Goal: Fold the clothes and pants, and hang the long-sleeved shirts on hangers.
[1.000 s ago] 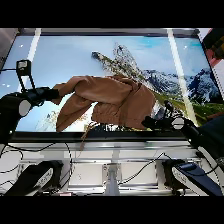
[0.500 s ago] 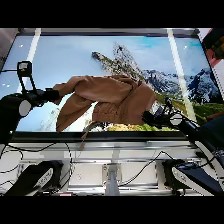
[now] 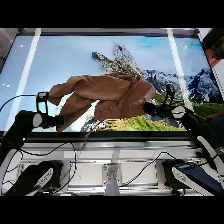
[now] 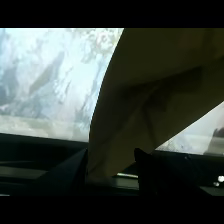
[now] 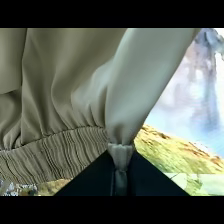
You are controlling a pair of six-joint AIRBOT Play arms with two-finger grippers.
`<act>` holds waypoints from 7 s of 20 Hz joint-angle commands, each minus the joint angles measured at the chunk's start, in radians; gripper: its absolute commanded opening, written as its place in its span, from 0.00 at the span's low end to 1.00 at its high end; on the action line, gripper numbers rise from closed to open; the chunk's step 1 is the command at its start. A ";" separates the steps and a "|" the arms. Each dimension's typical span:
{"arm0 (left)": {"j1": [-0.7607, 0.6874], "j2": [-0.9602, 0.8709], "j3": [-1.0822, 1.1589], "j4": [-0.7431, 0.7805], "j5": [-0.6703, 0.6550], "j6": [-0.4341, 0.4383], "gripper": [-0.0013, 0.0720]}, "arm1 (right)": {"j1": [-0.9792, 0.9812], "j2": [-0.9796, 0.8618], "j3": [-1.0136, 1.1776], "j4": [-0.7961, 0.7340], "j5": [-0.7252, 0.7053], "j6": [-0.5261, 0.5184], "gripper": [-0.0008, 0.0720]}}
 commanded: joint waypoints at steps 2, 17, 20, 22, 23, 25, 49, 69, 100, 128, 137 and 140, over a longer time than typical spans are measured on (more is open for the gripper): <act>0.001 0.000 -0.090 -0.042 -0.016 0.003 0.53 | 0.001 0.000 0.008 -0.021 -0.002 -0.006 0.06; 0.001 -0.058 -0.144 -0.014 0.199 -0.034 0.13 | 0.001 0.000 0.008 -0.021 -0.002 -0.006 0.06; 0.001 -0.118 -0.132 0.022 0.196 -0.016 0.04 | 0.001 0.000 0.024 -0.033 0.024 -0.006 0.06; 0.001 -0.113 -0.086 0.130 0.175 -0.016 0.04 | 0.000 0.000 0.085 -0.088 0.080 -0.040 0.06; 0.001 -0.106 -0.043 0.219 0.148 -0.016 0.04 | 0.000 0.000 0.129 -0.133 0.108 -0.051 0.06; 0.001 -0.085 0.059 0.419 0.098 -0.016 0.04 | 0.000 0.000 0.245 -0.258 0.154 -0.049 0.06; 0.089 -0.069 0.315 0.749 0.090 -0.020 0.04 | -0.462 -0.264 0.639 -0.365 0.045 -0.037 0.06; 0.087 -0.278 0.315 0.531 0.042 -0.042 0.04 | -0.523 -0.457 0.843 -0.365 0.235 -0.069 0.68; 0.019 -0.116 0.264 0.460 0.102 0.097 0.04 | -0.579 -0.081 -0.127 0.441 0.304 -0.448 0.79; 0.019 0.012 0.266 0.541 0.105 0.101 0.04 | -0.442 0.118 0.477 0.539 0.372 -0.473 0.05; 0.019 0.247 0.265 0.521 0.151 0.101 0.04 | -0.442 0.257 0.609 0.294 0.144 -0.217 0.05; 0.019 0.250 0.233 0.437 0.039 0.101 0.04 | -0.442 0.147 0.609 0.277 0.072 -0.170 0.05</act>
